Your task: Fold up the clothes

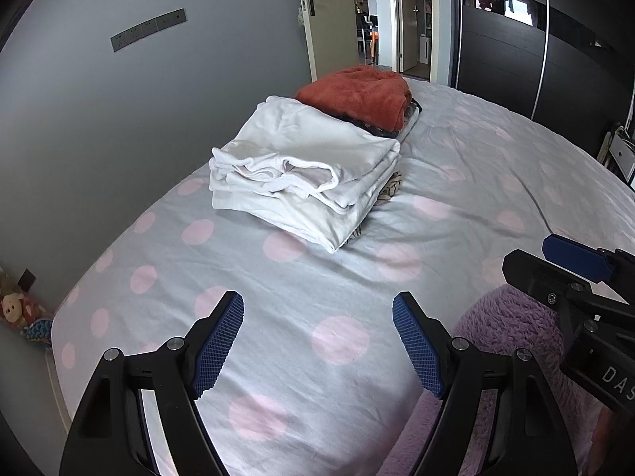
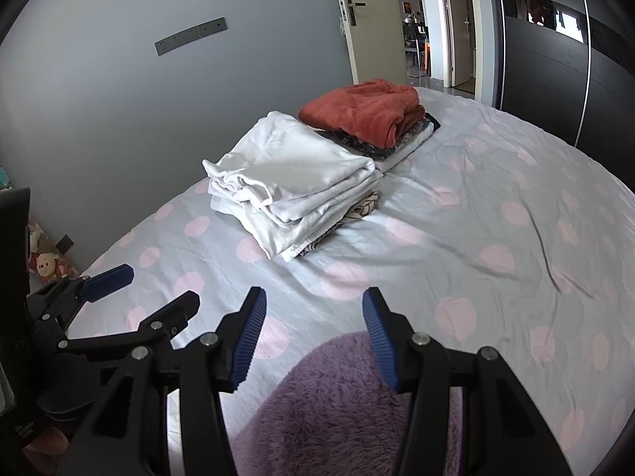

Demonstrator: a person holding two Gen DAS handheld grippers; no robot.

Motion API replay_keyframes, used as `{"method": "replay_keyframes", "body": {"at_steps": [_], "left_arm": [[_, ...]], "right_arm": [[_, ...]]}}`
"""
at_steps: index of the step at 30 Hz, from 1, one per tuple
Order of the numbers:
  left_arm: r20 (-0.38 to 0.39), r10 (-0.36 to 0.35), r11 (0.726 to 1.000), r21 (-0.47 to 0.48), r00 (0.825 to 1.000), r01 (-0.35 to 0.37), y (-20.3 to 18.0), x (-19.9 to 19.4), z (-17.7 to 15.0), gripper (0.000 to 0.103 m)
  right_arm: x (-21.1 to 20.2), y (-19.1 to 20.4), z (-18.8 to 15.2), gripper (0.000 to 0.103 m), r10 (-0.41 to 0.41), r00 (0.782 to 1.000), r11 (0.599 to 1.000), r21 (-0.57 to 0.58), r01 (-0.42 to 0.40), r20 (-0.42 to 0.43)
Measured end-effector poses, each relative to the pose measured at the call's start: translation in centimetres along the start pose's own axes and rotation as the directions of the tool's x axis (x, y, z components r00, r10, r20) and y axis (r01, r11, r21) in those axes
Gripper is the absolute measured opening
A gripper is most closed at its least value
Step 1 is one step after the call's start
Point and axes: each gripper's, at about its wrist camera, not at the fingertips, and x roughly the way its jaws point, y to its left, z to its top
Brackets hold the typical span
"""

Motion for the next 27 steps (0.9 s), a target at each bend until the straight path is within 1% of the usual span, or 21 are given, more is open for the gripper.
{"method": "replay_keyframes", "body": {"at_steps": [4, 27], "left_arm": [[0.004, 0.005, 1.000, 0.008, 1.000, -0.005, -0.1, -0.1, 0.0, 0.079], [0.011, 0.020, 0.999, 0.044, 1.000, -0.021, -1.1, -0.4, 0.1, 0.079]], "right_arm": [[0.1, -0.1, 0.1, 0.049, 0.001, 1.000, 1.000, 0.005, -0.002, 0.009], [0.3, -0.7, -0.4, 0.049, 0.030, 1.000, 0.999, 0.019, -0.030, -0.001]]}}
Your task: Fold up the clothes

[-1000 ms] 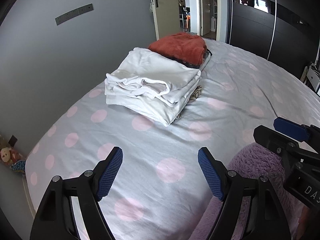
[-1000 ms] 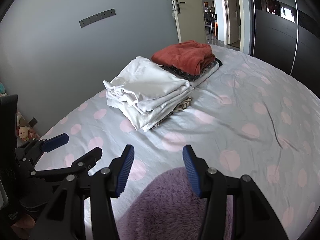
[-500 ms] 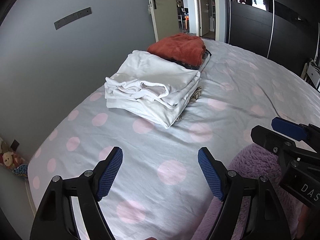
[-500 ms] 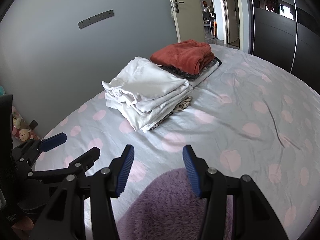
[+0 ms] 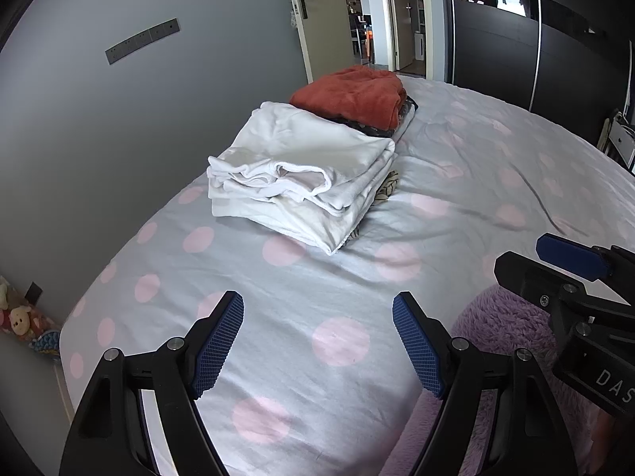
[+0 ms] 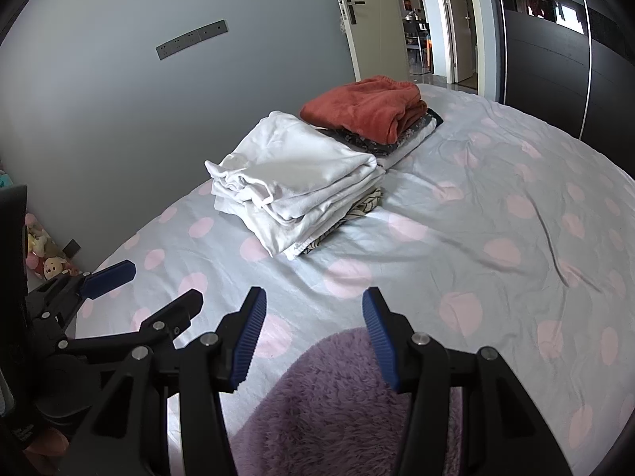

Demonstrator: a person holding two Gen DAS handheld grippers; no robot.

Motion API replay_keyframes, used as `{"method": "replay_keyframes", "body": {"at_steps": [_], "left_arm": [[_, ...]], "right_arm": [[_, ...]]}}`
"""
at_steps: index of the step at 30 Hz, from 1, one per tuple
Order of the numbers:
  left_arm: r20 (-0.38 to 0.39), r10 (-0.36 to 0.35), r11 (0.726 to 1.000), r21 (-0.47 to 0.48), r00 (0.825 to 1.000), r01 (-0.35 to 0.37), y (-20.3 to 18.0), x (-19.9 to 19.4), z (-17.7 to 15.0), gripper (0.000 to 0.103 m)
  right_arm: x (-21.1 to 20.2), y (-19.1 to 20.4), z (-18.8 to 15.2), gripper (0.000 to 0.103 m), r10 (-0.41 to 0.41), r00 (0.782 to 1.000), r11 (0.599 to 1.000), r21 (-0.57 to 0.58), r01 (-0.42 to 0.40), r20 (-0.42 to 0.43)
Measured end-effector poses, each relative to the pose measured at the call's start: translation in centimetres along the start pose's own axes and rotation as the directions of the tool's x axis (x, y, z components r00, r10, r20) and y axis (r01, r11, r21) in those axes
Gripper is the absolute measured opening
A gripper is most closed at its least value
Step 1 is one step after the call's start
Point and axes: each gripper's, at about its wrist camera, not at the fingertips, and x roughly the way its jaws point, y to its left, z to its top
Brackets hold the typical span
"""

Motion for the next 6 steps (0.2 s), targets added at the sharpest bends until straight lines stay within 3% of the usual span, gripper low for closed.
{"method": "replay_keyframes", "body": {"at_steps": [6], "left_arm": [[0.005, -0.003, 1.000, 0.000, 1.000, 0.003, 0.05, -0.15, -0.12, 0.079]], "right_arm": [[-0.03, 0.19, -0.02, 0.049, 0.002, 1.000, 1.000, -0.003, -0.002, 0.001]]}}
